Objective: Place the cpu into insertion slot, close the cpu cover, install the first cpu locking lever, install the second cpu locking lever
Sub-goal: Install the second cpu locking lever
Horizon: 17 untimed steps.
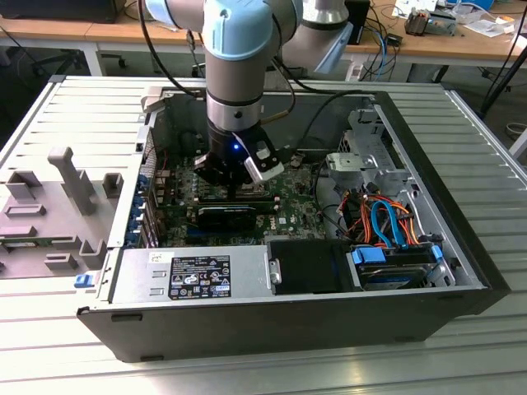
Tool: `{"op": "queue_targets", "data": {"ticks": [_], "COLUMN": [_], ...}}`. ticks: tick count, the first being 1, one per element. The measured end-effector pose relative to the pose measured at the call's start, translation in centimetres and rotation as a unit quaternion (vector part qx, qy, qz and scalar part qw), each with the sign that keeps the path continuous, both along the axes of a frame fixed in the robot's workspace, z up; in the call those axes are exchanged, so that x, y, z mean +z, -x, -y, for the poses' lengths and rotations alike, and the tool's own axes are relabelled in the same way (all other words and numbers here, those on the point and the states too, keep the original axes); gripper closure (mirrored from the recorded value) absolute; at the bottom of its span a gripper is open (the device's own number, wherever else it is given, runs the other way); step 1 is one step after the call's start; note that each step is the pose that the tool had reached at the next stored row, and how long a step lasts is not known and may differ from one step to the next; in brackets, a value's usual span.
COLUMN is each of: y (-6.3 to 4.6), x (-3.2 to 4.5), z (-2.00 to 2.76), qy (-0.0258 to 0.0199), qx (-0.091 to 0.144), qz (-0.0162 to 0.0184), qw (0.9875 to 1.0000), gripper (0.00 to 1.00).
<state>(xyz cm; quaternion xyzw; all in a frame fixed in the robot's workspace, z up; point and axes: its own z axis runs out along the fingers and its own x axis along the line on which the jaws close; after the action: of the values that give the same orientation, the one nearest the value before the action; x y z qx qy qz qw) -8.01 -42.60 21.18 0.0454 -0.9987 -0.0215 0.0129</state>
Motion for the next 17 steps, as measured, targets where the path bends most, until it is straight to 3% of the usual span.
{"op": "queue_targets", "data": {"ticks": [7,11,14,17], "y": [2.2,2.3,2.3,2.3], "x": [-0.15,-0.25,-0.32,-0.56], "z": [0.0,-0.15,-0.49,-0.55], "qy": [-0.0001,0.0,-0.0009,-0.0017], "qx": [0.002,0.042,0.042,0.042], "qz": [0.0003,0.0002,0.0003,0.0002], "qw": [1.0,0.9991,0.9991,0.9991], "gripper": [0.89,0.89,0.89,0.89]}}
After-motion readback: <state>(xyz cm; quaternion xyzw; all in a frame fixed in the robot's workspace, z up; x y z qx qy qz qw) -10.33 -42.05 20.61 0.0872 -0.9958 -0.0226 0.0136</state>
